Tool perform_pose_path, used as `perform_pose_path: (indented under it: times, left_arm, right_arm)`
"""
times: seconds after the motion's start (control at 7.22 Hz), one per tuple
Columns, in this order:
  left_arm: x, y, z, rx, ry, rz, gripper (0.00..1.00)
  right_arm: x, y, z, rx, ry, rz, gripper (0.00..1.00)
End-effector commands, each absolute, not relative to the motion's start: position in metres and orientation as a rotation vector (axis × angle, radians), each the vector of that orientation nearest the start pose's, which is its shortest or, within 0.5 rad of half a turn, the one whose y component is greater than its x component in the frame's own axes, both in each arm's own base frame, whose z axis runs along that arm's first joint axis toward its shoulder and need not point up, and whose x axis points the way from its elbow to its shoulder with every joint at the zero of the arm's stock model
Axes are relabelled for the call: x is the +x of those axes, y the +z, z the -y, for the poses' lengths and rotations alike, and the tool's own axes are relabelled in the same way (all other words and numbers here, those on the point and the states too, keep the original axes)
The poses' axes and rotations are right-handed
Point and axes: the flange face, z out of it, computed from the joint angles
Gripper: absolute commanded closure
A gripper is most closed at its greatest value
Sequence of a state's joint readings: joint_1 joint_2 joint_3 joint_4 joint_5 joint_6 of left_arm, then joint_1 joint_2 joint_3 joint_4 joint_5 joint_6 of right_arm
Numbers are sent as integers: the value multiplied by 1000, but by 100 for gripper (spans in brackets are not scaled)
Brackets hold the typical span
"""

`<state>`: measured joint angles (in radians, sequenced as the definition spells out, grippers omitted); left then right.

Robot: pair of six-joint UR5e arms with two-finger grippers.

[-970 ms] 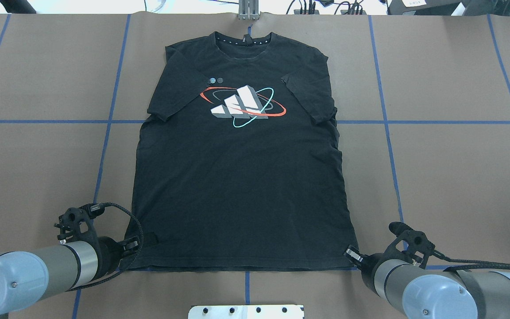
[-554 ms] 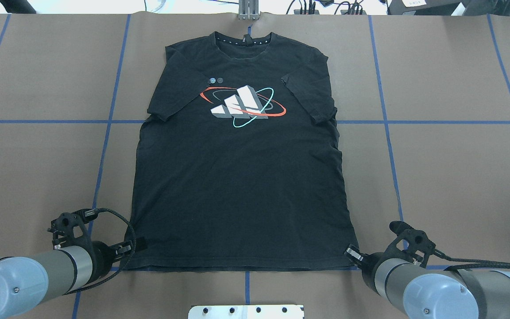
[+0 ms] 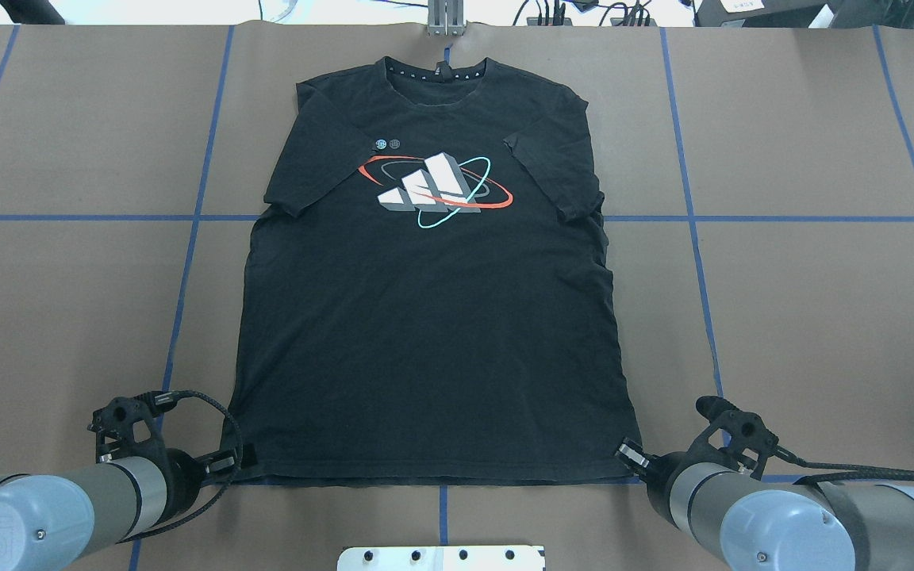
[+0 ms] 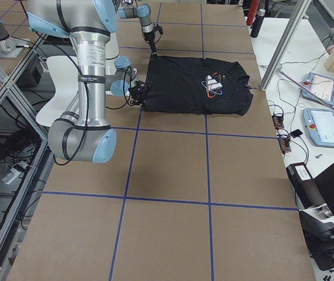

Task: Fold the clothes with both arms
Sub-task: 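Grasp the two hem corners with the left and right grippers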

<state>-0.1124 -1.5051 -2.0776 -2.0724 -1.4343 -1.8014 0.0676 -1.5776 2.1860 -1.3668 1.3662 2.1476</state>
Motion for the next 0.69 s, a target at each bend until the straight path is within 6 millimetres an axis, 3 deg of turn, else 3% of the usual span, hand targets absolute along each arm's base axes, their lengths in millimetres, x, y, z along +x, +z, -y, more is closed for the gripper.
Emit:
perform_pose_path:
  times: [0.0, 0.42, 0.55]
  left_arm:
    - [450, 398, 188, 49, -381, -951, 30]
    - [447, 407, 188, 51, -381, -931, 41]
    - [446, 407, 188, 51, -381, -929, 49]
  right_arm:
    - [-447, 357, 184, -20, 688, 851, 100]
    - [-448, 356, 184, -19, 689, 853, 100]
    - [-448, 356, 184, -20, 688, 853, 100]
